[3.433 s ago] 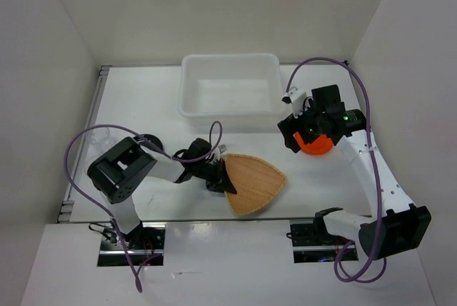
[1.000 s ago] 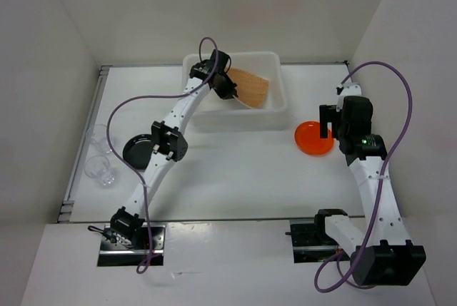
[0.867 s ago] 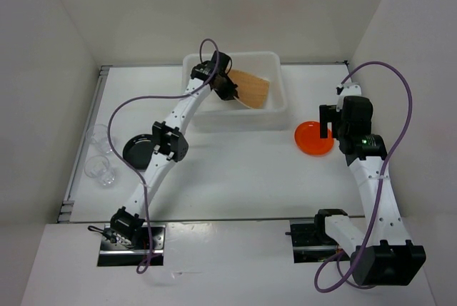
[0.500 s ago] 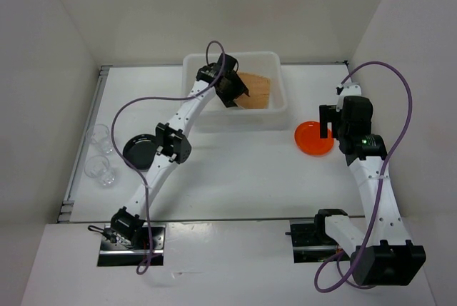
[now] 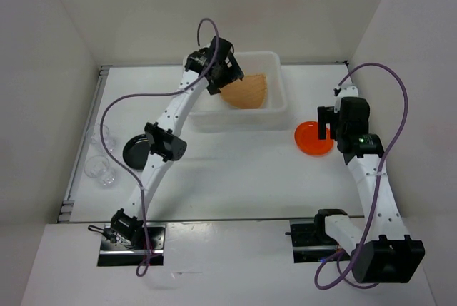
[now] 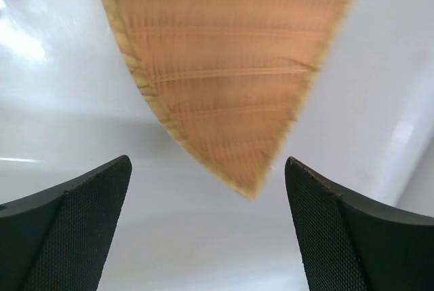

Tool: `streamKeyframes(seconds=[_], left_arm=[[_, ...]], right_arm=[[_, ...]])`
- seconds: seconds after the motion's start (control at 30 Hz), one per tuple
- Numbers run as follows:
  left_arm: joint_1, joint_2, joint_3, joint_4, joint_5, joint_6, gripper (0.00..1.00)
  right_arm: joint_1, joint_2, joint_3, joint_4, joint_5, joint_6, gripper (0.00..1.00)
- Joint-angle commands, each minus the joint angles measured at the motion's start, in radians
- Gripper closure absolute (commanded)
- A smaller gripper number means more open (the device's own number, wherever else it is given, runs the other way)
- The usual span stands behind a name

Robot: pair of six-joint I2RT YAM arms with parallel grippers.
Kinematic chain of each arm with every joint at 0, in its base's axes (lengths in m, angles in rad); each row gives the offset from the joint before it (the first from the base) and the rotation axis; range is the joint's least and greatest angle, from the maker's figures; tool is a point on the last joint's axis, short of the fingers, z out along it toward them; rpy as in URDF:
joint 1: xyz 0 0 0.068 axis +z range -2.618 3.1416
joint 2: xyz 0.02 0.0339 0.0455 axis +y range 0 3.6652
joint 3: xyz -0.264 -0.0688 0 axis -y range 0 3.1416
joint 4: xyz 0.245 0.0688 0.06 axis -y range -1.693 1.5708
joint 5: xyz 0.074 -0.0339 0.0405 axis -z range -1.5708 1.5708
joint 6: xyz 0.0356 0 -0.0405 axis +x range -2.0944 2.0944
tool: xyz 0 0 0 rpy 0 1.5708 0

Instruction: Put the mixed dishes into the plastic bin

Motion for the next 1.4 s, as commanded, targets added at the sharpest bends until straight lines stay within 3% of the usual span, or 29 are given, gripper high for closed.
streamKeyframes(seconds=[0.0,0.13,0.23,0.27,0.47,0.6,0.7,0.73,0.87,1.13,1.27,1.37], left_arm=[[-0.012,-0.239,0.042,0.013,-0.096,0.145,0.0],[-0.022,-0.369,0.042,-0.017,-0.162,0.341,0.0],[-0.032,-0.455,0.042,-0.089,-0.19,0.465,0.0],[-0.032,-0.537,-0.055,-0.089,-0.208,0.485,0.0],[-0.032,-0.777,-0.301,-0.089,-0.295,0.495,0.0],[0.023,-0.915,-0.547,-0.08,-0.352,0.482,0.0],[0.072,-1.108,-0.832,0.07,-0.289,0.525,0.0],[0.089,-1.168,-1.021,0.181,-0.268,0.539,0.0],[0.181,-1.409,-1.332,0.332,-0.173,0.539,0.0],[0.278,-1.457,-1.471,0.352,-0.064,0.528,0.0],[0.287,-1.447,-1.449,0.352,-0.05,0.528,0.0],[0.3,-1.446,-1.449,0.342,-0.041,0.528,0.0]], right_arm=[[-0.006,0.033,-0.009,0.066,0.003,-0.002,0.02],[-0.019,0.182,0.092,-0.067,-0.182,-0.069,0.02],[-0.039,0.39,0.2,-0.149,-0.25,-0.069,0.02],[-0.039,0.448,0.232,-0.149,-0.25,-0.069,0.02],[-0.074,0.666,0.303,-0.125,-0.231,-0.076,0.02],[-0.141,0.78,0.364,-0.113,-0.214,-0.073,0.02],[-0.177,0.78,0.384,-0.091,-0.229,-0.073,0.02],[-0.177,0.78,0.384,-0.091,-0.229,-0.084,0.02],[-0.19,0.811,0.364,-0.077,-0.218,-0.084,0.02],[-0.25,0.909,0.341,-0.065,-0.281,-0.128,0.02],[-0.272,0.958,0.341,-0.056,-0.342,-0.128,0.09],[-0.272,0.981,0.35,-0.056,-0.361,-0.138,0.23]])
